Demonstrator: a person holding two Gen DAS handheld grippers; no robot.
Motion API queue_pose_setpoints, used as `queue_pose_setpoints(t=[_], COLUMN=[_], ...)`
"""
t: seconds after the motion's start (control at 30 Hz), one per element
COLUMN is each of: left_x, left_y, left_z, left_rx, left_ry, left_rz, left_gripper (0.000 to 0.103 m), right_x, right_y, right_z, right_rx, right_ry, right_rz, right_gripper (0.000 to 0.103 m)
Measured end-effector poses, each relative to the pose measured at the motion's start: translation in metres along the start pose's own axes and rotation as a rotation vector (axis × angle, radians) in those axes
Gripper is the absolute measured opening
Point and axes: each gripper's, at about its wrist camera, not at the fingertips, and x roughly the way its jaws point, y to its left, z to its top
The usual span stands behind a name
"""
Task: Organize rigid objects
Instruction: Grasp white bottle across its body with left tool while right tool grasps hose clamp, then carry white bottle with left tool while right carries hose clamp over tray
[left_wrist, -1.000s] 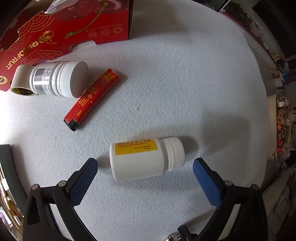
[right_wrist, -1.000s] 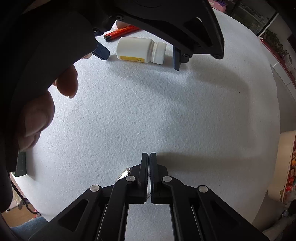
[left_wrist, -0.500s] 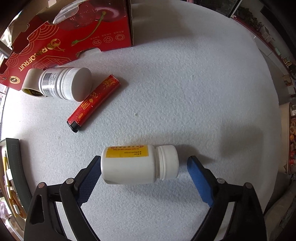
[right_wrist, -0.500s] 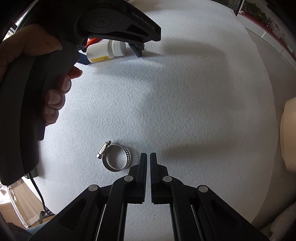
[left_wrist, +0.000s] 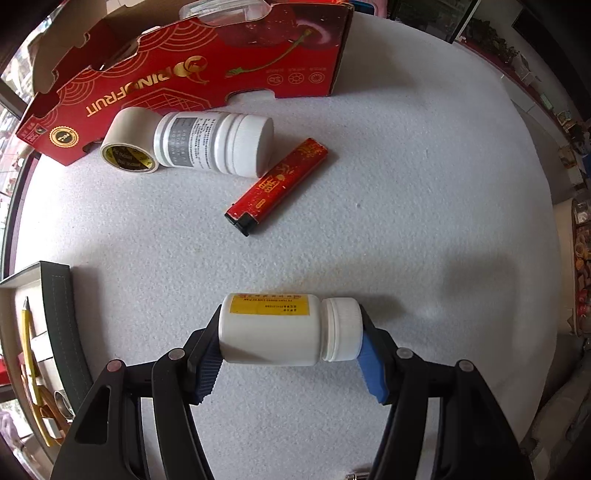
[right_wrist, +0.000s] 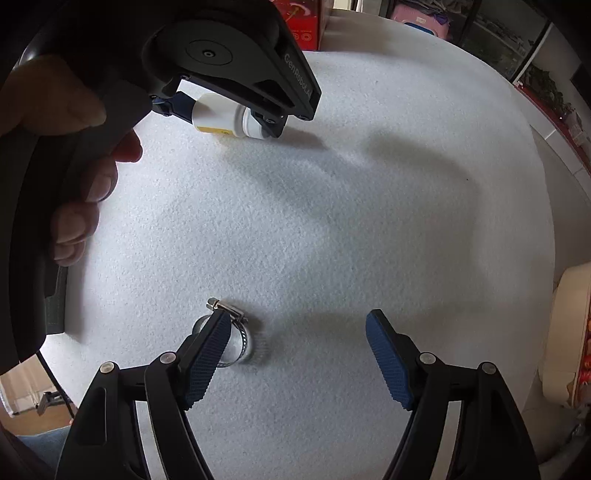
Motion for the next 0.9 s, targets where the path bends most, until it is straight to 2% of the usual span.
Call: queue_pose_setpoints(t=[0.17, 0.27, 0.33, 0.37, 0.4, 0.47, 0.57, 0.63, 0.67, 0.9], left_x=[-0.001, 0.006, 0.01, 0.016, 0.014, 0.013, 0.013, -0.004, 0.0, -0.033], left_y=[0.034, 0.053, 0.067, 0.08, 0.086, 0.086, 0.091, 0.082, 0.088, 0.119], left_z=[-0.007, -0.019, -0.031, -0.037, -0.045, -0.045, -0.055, -0.052, -0.044, -0.057], left_rx=[-0.016, -0.023, -0.033, -0.033, -0.032, -0.023, -0.012, -0.006, -0.001, 0.013], left_ry=[0.0, 0.008, 0.017, 0.018, 0.02, 0.02, 0.017, 0.011, 0.008, -0.006], left_rz=[0.02, 0.027, 0.024, 0.02, 0.021, 0.018, 0.005, -0.007, -0.012, -0.056], left_gripper=[0.067, 0.067, 0.067, 0.067, 0.067, 0.067, 0.067, 0.067, 0.067, 0.067], right_x=[0.01, 0.022, 0.018, 0.016, 0.009, 0.0, -0.006, -0.009, -0.007, -0.044], right_y=[0.031, 0.051, 0.056, 0.069, 0.071, 0.077, 0.072, 0.065, 0.066, 0.035], right_z=[0.009, 0.006, 0.005, 0.001, 0.003, 0.011, 0.017, 0.027, 0.029, 0.038], right_rx=[-0.088, -0.162, -0.169, -0.165, -0.162, -0.145, -0.094, -0.061, -0.046, 0.068], right_ry=[0.032, 0.076, 0.068, 0.073, 0.073, 0.088, 0.115, 0.122, 0.124, 0.12], right_rz=[0.057, -0.005, -0.013, -0.015, -0.017, -0.024, -0.019, -0.011, -0.01, -0.003], right_gripper=[0.077, 0.074, 0.066, 0.056, 0.036, 0.026, 0.026, 0.026, 0.026, 0.023])
